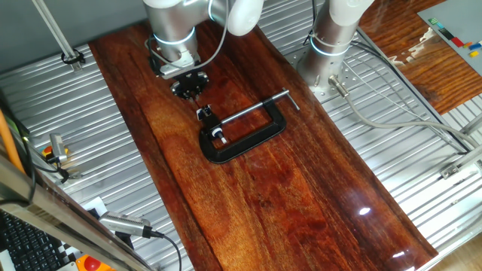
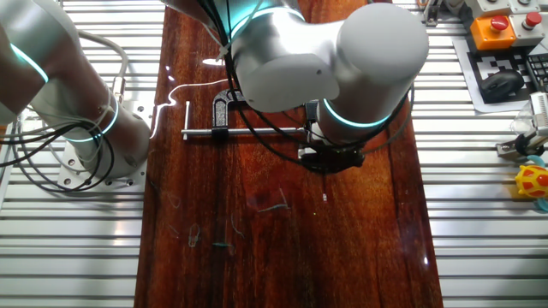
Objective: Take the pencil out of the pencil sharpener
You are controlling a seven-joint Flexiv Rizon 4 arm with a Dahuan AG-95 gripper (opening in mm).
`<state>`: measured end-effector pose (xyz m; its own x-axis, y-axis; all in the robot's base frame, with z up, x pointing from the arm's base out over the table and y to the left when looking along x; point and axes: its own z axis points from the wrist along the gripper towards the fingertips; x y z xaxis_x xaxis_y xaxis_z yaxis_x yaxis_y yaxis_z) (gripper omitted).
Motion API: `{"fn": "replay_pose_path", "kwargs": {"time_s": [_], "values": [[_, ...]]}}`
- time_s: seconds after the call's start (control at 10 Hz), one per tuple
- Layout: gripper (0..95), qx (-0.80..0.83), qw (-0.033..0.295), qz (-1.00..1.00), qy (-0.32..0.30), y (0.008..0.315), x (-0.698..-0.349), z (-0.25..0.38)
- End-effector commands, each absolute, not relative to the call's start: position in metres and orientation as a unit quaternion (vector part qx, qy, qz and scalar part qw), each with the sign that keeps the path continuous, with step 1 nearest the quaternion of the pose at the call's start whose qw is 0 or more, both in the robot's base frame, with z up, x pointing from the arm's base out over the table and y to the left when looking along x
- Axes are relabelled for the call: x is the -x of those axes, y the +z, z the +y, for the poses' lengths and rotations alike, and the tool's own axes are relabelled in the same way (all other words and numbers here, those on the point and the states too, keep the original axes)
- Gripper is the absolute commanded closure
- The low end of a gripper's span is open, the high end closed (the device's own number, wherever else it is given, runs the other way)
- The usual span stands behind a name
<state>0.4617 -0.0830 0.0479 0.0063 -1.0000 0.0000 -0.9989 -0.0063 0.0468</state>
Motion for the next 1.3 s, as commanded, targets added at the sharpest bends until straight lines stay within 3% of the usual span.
{"fn": "replay_pose_path", "kwargs": {"time_s": [0.1,1.3], "values": [[95.0,-0.715,0.018,-0.699,-0.018,0.050,-0.465,-0.091],[95.0,-0.700,0.014,-0.713,-0.023,0.052,-0.465,-0.109]]}}
